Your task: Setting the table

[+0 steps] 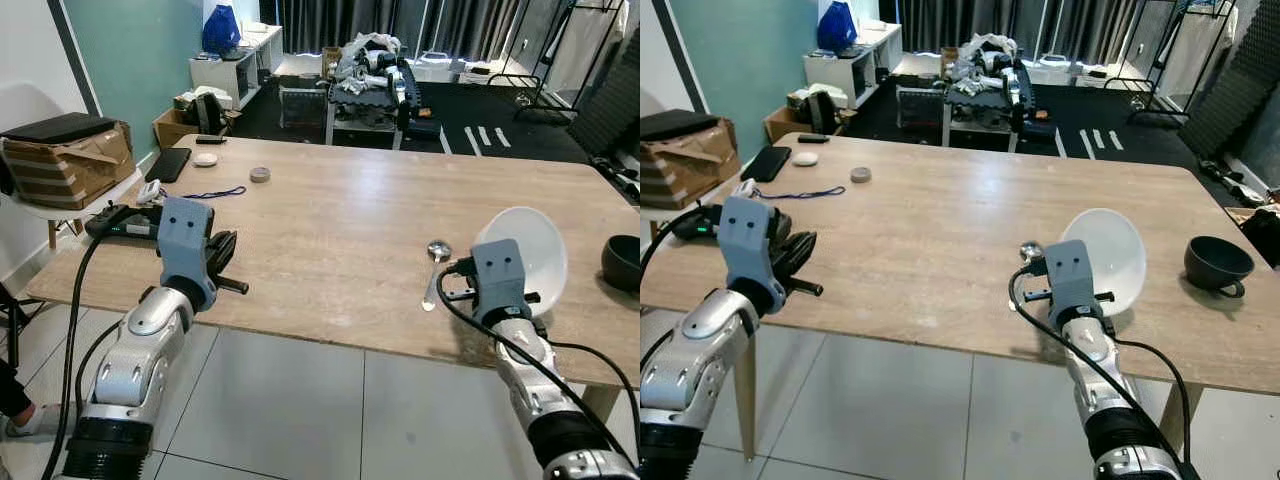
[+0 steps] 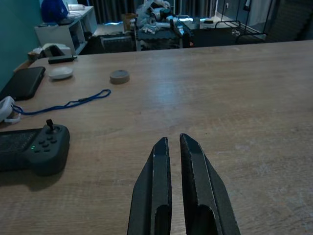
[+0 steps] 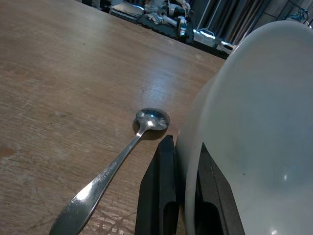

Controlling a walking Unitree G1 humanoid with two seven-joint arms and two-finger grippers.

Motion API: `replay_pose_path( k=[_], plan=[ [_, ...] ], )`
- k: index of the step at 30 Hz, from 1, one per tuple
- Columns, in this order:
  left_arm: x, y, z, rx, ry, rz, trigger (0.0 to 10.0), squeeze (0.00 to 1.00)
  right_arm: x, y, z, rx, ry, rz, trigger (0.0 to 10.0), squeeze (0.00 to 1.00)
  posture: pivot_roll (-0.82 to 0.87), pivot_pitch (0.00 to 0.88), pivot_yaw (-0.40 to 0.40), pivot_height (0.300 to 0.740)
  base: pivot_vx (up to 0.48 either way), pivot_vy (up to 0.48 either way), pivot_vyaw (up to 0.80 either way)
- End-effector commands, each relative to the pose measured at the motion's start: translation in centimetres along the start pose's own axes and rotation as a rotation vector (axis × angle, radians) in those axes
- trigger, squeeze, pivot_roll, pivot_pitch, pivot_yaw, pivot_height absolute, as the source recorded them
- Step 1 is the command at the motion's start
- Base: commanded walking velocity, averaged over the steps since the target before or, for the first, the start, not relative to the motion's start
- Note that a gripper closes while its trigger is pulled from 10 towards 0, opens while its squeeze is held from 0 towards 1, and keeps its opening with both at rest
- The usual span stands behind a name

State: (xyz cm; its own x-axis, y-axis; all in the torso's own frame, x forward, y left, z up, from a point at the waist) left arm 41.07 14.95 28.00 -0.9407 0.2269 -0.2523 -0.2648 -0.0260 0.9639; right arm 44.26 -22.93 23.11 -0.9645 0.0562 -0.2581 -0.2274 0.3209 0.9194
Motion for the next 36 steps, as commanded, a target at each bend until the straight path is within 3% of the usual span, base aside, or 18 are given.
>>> replay_pose_path(
  k=[1,18,25,28,36],
  plan=[
    [0.2,-0.8,0.6,0.004,0.025,0.032,10.0,0.00,0.3,-0.5,-0.2,-0.016,-0.005,0.012,10.0,0.00,0.04,0.121,0.091,0.740,0.000,0.000,0.00],
    [0.2,-0.7,0.9,0.013,0.040,0.025,10.0,0.00,0.5,-0.7,0.0,-0.029,0.000,0.021,10.0,0.00,0.04,0.125,0.093,0.740,0.000,0.223,0.00],
    [0.2,-0.5,1.0,-0.031,0.043,0.017,10.0,0.00,0.5,-0.7,0.0,-0.029,0.004,0.020,10.0,0.00,0.04,0.124,0.093,0.740,0.000,0.000,0.00],
    [0.1,-0.3,1.9,-0.003,0.086,0.007,10.0,0.00,0.5,-0.7,0.1,-0.031,0.005,0.018,10.0,0.00,0.04,0.125,0.094,0.740,0.000,-0.424,0.00],
    [0.0,-0.4,1.9,0.000,0.078,0.014,10.0,0.00,0.5,-0.7,0.1,-0.033,0.007,0.016,10.0,0.00,0.04,0.125,0.094,0.740,0.000,-0.442,0.00]
  ],
)
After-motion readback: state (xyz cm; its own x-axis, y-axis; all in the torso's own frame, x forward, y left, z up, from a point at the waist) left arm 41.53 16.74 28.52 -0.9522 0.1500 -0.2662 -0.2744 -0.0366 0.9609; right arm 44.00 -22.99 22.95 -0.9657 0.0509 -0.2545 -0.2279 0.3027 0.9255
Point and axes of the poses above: a point about 5 cm out from each wrist's last joint towards the gripper, its own x axis pointing back from the gripper into the wrist, its own y axis along the axis of the wrist's last joint, z = x × y, the point moved 6 cm from there along -x, pointing out of the wrist towards the gripper
